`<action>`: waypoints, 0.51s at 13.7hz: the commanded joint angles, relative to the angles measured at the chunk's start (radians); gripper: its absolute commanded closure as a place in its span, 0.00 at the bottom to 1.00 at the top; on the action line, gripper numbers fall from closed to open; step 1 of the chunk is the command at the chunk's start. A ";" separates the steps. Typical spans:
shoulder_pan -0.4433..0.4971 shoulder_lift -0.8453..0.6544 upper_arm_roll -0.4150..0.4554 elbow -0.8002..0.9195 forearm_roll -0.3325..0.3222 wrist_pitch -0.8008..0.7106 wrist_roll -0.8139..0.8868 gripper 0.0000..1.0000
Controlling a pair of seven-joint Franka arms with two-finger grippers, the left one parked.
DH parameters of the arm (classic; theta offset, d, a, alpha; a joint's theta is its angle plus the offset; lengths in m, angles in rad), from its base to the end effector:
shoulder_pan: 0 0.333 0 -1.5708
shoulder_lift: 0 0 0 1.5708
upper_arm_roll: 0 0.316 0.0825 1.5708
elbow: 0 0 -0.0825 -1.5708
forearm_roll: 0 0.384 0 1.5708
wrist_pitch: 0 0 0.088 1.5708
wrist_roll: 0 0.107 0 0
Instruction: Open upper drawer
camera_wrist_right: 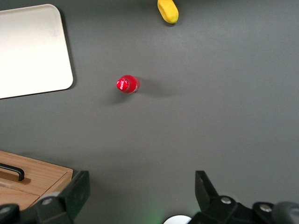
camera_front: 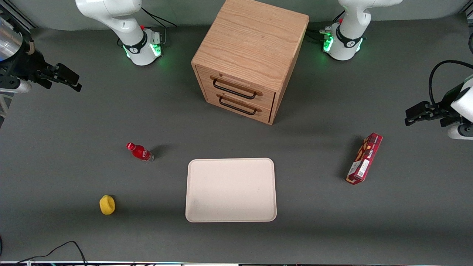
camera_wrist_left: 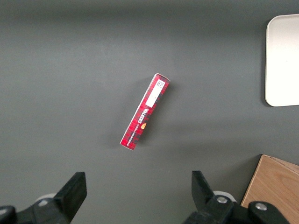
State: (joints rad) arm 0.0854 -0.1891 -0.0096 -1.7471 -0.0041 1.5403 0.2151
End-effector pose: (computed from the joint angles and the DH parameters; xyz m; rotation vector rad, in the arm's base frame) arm 0.4893 0.0362 0.6377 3.1291 -0.2181 -0.0270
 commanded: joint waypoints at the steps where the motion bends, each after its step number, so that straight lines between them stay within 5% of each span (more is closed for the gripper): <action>1: 0.017 0.020 0.023 0.055 0.021 -0.051 -0.080 0.00; 5: 0.016 0.063 0.153 0.092 0.102 -0.058 -0.275 0.00; 7: 0.014 0.092 0.255 0.107 0.212 -0.057 -0.295 0.00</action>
State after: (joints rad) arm 0.1007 -0.1540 0.1744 -1.6983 0.1300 1.5070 -0.0311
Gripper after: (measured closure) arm 0.000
